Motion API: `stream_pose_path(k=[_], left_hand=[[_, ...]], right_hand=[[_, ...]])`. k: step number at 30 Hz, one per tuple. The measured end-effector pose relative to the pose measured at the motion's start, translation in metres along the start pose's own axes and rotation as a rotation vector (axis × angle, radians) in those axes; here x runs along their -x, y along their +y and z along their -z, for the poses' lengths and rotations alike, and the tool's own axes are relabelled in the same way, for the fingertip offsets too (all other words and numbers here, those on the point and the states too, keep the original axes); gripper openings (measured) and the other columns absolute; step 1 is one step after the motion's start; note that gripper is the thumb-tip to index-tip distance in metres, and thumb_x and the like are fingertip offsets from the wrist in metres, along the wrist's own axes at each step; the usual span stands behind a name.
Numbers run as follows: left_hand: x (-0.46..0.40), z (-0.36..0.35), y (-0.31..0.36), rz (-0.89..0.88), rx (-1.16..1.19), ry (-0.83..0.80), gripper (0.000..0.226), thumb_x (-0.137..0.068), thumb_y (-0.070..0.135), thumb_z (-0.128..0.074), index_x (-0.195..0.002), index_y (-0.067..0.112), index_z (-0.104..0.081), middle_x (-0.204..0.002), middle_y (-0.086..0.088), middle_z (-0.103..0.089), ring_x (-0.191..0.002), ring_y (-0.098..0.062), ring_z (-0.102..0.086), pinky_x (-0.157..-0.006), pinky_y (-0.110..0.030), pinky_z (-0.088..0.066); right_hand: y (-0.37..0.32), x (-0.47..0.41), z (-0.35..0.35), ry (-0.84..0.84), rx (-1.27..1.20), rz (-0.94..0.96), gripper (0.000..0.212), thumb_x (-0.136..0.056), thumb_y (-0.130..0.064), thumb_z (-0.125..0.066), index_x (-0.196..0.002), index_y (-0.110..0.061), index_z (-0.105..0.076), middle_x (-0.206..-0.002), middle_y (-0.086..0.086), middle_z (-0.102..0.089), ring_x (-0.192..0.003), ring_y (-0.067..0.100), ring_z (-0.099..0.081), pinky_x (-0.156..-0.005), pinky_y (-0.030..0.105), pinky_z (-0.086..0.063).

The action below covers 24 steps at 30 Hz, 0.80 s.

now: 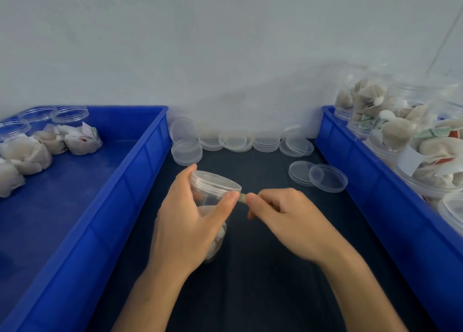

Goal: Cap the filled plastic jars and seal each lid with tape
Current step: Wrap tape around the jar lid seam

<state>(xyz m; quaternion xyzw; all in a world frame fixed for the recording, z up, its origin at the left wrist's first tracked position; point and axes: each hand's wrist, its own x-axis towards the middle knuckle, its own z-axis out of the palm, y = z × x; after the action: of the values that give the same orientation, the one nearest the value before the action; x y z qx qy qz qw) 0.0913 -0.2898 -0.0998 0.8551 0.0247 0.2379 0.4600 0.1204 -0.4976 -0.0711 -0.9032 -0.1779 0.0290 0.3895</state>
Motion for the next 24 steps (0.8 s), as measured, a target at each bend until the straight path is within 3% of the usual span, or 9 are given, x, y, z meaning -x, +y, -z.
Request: stream_pose_path(k=[2, 5, 10, 13, 16, 19, 24], left_hand=[[0.000, 0.000, 0.001, 0.008, -0.016, 0.005, 0.095, -0.072, 0.094, -0.057, -0.151, 0.047, -0.033, -0.126, 0.027, -0.060, -0.115, 0.008, -0.059, -0.088, -0.019, -0.048], [0.002, 0.001, 0.006, 0.003, -0.111, 0.045, 0.100, -0.071, 0.094, -0.054, -0.153, 0.041, -0.034, -0.134, 0.026, -0.055, -0.114, 0.005, -0.057, -0.085, -0.019, -0.046], [0.007, -0.003, 0.014, 0.009, -0.201, 0.125, 0.100, -0.076, 0.086, -0.060, -0.155, 0.032, -0.035, -0.143, 0.013, -0.056, -0.124, -0.010, -0.059, -0.095, -0.039, -0.058], [0.009, -0.007, 0.016, 0.013, -0.240, 0.151, 0.099, -0.080, 0.082, -0.063, -0.157, 0.029, -0.030, -0.148, 0.009, -0.052, -0.127, -0.013, -0.057, -0.090, -0.035, -0.053], [0.009, -0.008, 0.017, 0.021, -0.246, 0.160, 0.103, -0.079, 0.087, -0.057, -0.157, 0.026, -0.030, -0.148, 0.007, -0.050, -0.119, -0.007, -0.053, -0.083, -0.029, -0.043], [0.008, -0.007, 0.017, 0.008, -0.237, 0.152, 0.104, -0.076, 0.090, -0.054, -0.156, 0.027, -0.030, -0.146, 0.007, -0.051, -0.113, -0.002, -0.047, -0.080, -0.025, -0.042], [0.010, -0.009, 0.016, -0.011, -0.263, 0.129, 0.106, -0.076, 0.087, -0.063, -0.158, 0.030, -0.026, -0.149, 0.008, -0.048, -0.125, -0.010, -0.054, -0.084, -0.028, -0.045]], right_hand=[[-0.002, 0.001, 0.000, 0.038, 0.035, 0.019, 0.059, -0.100, -0.068, -0.046, -0.084, -0.016, -0.070, -0.058, -0.004, -0.051, -0.051, 0.006, -0.043, -0.050, 0.022, -0.034], [-0.004, 0.000, -0.001, 0.102, 0.091, 0.038, 0.060, -0.101, -0.063, -0.049, -0.079, -0.009, -0.065, -0.066, 0.008, -0.056, -0.057, 0.021, -0.047, -0.054, 0.033, -0.041], [-0.008, 0.001, -0.007, 0.192, 0.124, 0.058, 0.061, -0.100, -0.056, -0.056, -0.066, -0.006, -0.049, -0.059, 0.010, -0.050, -0.058, 0.029, -0.048, -0.057, 0.044, -0.045], [-0.006, -0.001, -0.008, 0.187, 0.161, 0.038, 0.061, -0.101, -0.061, -0.051, -0.068, -0.010, -0.056, -0.058, 0.006, -0.055, -0.057, 0.026, -0.052, -0.059, 0.042, -0.048], [-0.004, -0.002, -0.008, 0.128, 0.188, 0.001, 0.059, -0.102, -0.065, -0.042, -0.083, -0.016, -0.069, -0.065, 0.004, -0.063, -0.062, 0.022, -0.060, -0.065, 0.041, -0.054], [-0.001, -0.002, -0.009, 0.069, 0.184, -0.010, 0.049, -0.107, -0.060, -0.040, -0.091, -0.023, -0.069, -0.074, -0.002, -0.068, -0.069, 0.017, -0.064, -0.071, 0.041, -0.055], [0.002, -0.001, -0.008, 0.010, 0.109, 0.009, 0.039, -0.109, -0.051, -0.041, -0.087, -0.028, -0.064, -0.079, -0.013, -0.069, -0.068, 0.009, -0.062, -0.061, 0.025, -0.045]])
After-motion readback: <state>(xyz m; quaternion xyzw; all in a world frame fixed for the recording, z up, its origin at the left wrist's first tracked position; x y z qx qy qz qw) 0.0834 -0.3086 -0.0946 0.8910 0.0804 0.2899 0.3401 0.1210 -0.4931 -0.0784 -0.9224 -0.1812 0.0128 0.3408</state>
